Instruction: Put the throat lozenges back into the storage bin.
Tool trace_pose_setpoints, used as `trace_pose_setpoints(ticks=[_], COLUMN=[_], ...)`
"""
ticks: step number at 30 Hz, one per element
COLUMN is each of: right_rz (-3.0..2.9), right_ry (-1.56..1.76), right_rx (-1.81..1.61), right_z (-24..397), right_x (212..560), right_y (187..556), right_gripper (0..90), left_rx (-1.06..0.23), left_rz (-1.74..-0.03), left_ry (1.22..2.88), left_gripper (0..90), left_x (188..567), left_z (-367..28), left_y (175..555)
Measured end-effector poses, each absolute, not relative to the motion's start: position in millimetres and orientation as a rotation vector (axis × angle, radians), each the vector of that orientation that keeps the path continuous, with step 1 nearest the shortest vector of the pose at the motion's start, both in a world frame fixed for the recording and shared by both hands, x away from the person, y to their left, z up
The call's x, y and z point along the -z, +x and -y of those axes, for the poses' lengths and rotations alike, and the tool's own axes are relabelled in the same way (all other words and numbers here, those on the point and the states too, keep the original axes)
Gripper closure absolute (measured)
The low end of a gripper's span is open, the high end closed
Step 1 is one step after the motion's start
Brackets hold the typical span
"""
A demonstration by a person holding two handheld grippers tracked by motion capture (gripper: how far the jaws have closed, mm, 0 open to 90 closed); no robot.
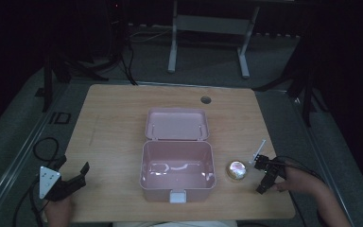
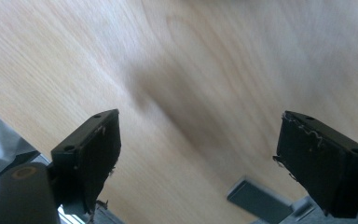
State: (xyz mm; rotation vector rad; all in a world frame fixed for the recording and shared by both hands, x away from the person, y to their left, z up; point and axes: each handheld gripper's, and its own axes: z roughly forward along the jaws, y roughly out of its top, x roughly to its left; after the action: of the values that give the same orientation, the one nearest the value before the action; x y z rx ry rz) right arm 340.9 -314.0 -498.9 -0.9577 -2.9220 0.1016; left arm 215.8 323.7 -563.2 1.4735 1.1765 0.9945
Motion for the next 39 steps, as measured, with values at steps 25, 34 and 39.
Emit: trace_pose_setpoints(ticks=[25, 34, 39], right_rz=[2.988, 2.996, 3.01], right_ry=[-0.795, -0.728, -0.656], right_rx=[-0.075, -0.086, -0.113], right_z=[243.9, 234.9, 234.0], right_x=[506.8, 518.8, 516.2], right_y=[384.6, 388.3, 383.9], right_gripper=[13.1, 19.7, 20.0], left_rx=[-0.981, -0.979, -0.978], left_rz=[-1.175, -1.174, -1.173], left_ry=[1.461, 1.462, 1.464], left_gripper=[14.6, 14.6, 14.6], left_x=[563.4, 563.4, 563.4], left_z=[-325.4, -325.5, -325.4], left_y=[215.5, 215.5, 215.6])
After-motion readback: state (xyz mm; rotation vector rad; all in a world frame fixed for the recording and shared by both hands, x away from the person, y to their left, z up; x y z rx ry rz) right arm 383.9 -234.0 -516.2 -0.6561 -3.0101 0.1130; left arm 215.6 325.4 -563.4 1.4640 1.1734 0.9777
